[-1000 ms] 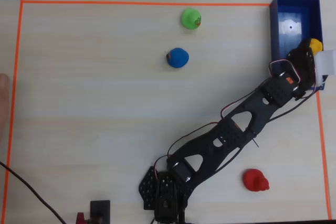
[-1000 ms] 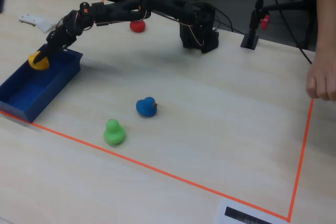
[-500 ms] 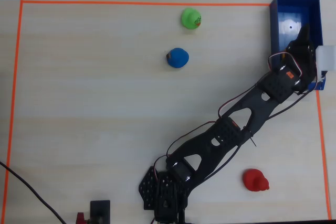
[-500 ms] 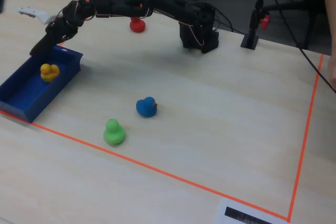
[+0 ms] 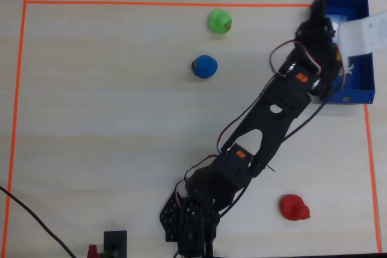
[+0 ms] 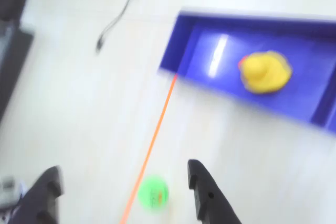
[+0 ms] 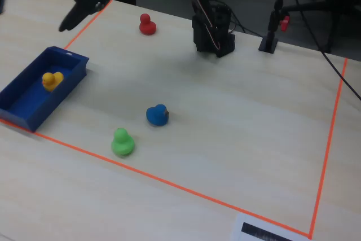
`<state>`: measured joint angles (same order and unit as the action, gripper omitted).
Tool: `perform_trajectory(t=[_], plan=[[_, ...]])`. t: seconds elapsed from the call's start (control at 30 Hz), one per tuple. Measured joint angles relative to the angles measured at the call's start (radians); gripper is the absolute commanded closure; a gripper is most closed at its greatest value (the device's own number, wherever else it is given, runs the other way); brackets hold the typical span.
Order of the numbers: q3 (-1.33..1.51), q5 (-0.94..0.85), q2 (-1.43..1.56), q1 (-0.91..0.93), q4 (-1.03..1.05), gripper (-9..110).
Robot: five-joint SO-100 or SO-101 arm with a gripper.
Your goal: Grasp yellow duck and put it into box.
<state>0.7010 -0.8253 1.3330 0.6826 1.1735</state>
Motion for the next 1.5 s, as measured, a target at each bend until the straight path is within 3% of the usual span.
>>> perform_trajectory(t=[0.27, 0.4, 0.67, 0.87, 1.07, 1.5], plan=[[0.623, -0.069, 0.630, -0.295, 0.011, 85], [0.979, -0.138, 0.946, -0.485, 0.018, 101], [1.772, -0.268, 1.483, -0.744, 0.021, 101], [2.209, -0.431, 1.721, -0.761, 0.021, 101], [2.387, -0.643, 1.825, -0.755, 0.028, 101], [2.396, -0.680, 1.965, -0.735, 0.150, 101]])
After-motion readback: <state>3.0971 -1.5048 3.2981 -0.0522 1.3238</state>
